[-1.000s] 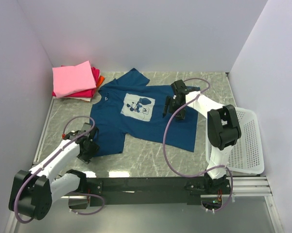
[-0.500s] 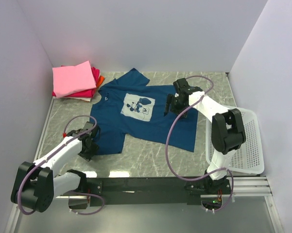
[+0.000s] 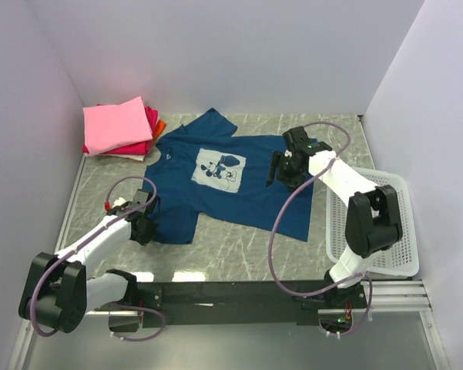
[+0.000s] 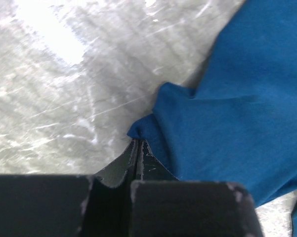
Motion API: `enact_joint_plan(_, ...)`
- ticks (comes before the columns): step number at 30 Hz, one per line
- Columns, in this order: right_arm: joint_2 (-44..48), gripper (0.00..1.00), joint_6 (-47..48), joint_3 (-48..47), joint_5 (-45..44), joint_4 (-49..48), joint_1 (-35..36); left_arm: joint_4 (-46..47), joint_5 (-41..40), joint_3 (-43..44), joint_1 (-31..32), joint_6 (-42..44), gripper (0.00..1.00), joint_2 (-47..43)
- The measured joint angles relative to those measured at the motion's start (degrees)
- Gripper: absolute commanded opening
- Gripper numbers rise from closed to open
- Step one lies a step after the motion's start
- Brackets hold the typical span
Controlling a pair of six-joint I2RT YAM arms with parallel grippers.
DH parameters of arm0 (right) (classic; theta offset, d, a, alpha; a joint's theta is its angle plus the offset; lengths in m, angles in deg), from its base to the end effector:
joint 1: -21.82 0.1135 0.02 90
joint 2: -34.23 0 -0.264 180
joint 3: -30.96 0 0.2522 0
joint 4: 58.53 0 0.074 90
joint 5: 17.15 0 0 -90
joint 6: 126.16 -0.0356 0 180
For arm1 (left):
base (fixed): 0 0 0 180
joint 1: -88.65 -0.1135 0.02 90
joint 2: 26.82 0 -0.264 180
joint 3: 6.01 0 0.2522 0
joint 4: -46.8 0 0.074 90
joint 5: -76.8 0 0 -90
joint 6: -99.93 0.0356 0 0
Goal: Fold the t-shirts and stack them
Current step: Flatten the tshirt out
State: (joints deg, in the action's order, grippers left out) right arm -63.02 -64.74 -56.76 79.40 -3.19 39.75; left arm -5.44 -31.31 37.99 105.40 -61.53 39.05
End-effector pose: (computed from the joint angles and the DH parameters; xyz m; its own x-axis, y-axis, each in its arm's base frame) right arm 0.3303 0.1111 0.2346 -0.9248 0.2003 -0.3235 0.1030 0.9503 0.2938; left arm 0.1714 -0.0400 0.1568 -0.4753 -0.7980 -0.3705 -0.8120 0.5600 -0.1645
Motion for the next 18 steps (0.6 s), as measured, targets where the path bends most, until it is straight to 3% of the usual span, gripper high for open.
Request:
enact_joint_plan(8,7.23,0.76,-0.35,9.03,-1.51,-0.20,-0.13,0.09,1.81,-0.02,0.00,1.84,0.00,-1.79)
enact_joint_plan(18,15.10,0.71,-3.13,22.14,-4.52,0.24,-0.20,-7.26,2.78,1.90,0.00,1.75,0.00,-15.23)
